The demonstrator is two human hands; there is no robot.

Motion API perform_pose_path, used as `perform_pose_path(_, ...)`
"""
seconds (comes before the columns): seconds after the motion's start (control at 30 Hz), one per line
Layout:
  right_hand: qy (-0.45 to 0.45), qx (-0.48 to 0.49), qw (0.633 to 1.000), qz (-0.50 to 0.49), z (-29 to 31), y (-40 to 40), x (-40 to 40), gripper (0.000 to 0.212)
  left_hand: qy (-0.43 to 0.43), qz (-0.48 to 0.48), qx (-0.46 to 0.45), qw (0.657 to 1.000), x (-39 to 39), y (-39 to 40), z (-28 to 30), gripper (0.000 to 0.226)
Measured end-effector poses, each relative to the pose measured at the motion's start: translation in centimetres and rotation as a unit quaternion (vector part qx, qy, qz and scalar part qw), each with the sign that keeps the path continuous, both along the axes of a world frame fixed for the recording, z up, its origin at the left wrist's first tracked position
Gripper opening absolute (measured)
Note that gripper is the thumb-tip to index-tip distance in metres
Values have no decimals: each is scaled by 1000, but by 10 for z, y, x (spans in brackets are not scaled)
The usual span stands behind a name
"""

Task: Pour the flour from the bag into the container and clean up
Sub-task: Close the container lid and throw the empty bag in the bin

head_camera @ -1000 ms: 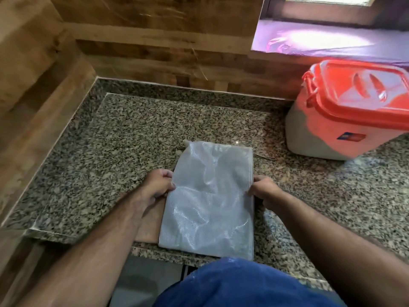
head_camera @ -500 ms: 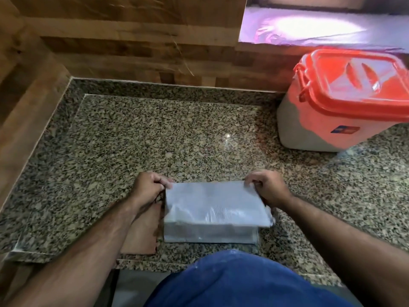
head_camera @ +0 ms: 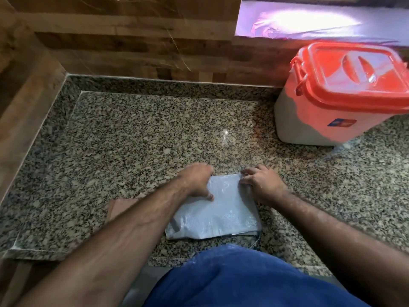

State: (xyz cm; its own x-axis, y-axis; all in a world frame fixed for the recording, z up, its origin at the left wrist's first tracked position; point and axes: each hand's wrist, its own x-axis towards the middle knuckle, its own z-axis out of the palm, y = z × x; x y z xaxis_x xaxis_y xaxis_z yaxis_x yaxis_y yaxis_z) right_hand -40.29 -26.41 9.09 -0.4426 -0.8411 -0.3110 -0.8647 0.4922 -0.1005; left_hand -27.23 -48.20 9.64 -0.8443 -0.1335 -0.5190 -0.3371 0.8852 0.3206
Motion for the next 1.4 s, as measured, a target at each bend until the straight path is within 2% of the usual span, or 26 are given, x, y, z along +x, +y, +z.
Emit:
perform_pose_path(0.07, -6, 44, 999, -20, 6, -2, 4, 38, -15, 36, 23, 999, -9, 3, -5, 63)
perform_pose_path(0.17, -42, 53, 996, -66, 12, 1, 10, 41, -45, 48, 75, 995, -11, -2, -6, 36)
perform_pose_path(0.23, -85, -62, 986, -131, 14, 7, 12, 41, -42, 49, 135, 989, -5, -10, -1, 26)
perform_pose_path(0.27, -112, -144, 967, -178, 14, 12, 14, 41, -41, 54, 172, 983, -1, -16, 2, 24)
perform_pose_path(0.37, -195, -330, 860, -337, 13, 26, 21, 38, -25, 97, 257, 961, 16, -31, 15, 22)
perform_pose_path(0.47, -277, -414, 743, -448, 8, 35, 22, 19, 7, 169, 329, 929, 31, -45, 26, 24)
perform_pose_path(0.5, -333, -421, 689, -486, 8, 35, 22, 27, 20, 195, 360, 912, 35, -49, 30, 25)
perform_pose_path(0.57, -448, -412, 584, -537, 8, 35, 23, 63, 62, 254, 436, 861, 39, -54, 38, 35)
perform_pose_path(0.63, -555, -409, 525, -498, 9, 35, 21, 87, 125, 317, 498, 798, 41, -51, 44, 48)
perform_pose_path(0.7, -632, -388, 525, -417, 17, 30, 21, 86, 192, 377, 542, 726, 40, -36, 51, 49)
perform_pose_path(0.77, -671, -359, 555, -337, 34, 21, 15, 57, 251, 423, 560, 667, 37, -17, 54, 46)
perform_pose_path(0.8, -676, -350, 568, -313, 42, 17, 9, 48, 279, 437, 558, 648, 35, -7, 55, 43)
perform_pose_path(0.83, -674, -345, 581, -299, 49, 14, 1, 50, 300, 449, 551, 636, 34, 1, 57, 38)
perform_pose_path(0.9, -664, -325, 612, -281, 61, 10, -15, 60, 321, 460, 533, 634, 34, 14, 61, 27)
perform_pose_path(1.0, -646, -293, 653, -265, 73, 10, -30, 55, 313, 448, 540, 640, 43, 27, 68, 31)
perform_pose_path(1.1, -649, -278, 664, -248, 81, 13, -39, 57, 301, 446, 549, 639, 61, 34, 67, 48)
perform_pose_path(1.2, -657, -260, 675, -212, 87, 18, -42, 57, 298, 461, 537, 641, 84, 48, 66, 55)
perform_pose_path(1.33, -663, -241, 684, -187, 84, 20, -36, 40, 302, 512, 487, 640, 113, 78, 65, 50)
perform_pose_path(1.4, -670, -232, 681, -183, 80, 22, -28, 36, 313, 539, 469, 625, 128, 94, 64, 40)
